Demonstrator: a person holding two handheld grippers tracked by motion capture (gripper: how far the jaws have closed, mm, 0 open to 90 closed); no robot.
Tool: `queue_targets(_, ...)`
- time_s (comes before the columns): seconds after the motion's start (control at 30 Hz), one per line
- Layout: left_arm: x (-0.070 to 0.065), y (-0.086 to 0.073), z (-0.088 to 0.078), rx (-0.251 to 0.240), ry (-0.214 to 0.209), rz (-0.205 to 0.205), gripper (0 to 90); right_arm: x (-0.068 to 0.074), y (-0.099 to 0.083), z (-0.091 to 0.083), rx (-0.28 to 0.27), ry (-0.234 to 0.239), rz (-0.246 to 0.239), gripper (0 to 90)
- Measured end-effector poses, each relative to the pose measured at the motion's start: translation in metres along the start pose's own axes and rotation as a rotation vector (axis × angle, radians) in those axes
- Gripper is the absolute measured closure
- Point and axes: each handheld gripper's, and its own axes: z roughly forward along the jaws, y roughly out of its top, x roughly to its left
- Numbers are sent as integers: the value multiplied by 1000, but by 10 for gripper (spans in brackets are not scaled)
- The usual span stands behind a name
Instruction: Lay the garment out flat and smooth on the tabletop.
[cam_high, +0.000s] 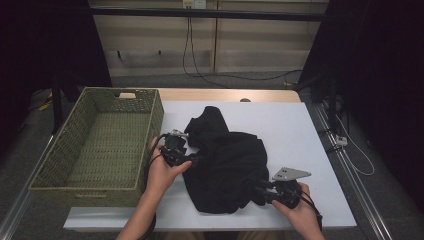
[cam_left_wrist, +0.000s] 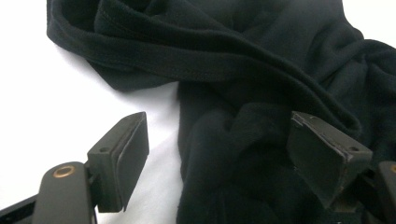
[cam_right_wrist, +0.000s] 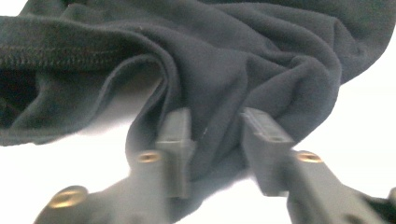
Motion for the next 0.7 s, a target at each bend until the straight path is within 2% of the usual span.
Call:
queue_targets(0.03, 0, 0, 0, 3, 1, 4, 216, -1, 0, -1, 2, 9, 2, 825)
queue_targets(0.1, 0, 1, 0, 5, 2, 6, 216, -4, 0, -4, -1, 14, 9, 860)
queue_targets(0.3, -1, 1, 0, 5, 1, 10, 216, -16, 5, -23, -72, 3, 67, 861)
queue_targets(0.43, -1, 1, -2, 4, 3, 12, 216, -18, 15, -30, -97, 1, 69, 858)
queue_targets(0.57, 0, 0, -4, 0, 10, 6, 215, -15, 28, -25, -105, 12, 47, 867)
queue_targets(0.7, 2, -1, -5, -1, 8, 2, 213, -7, 43, -8, -106, 30, 25, 868)
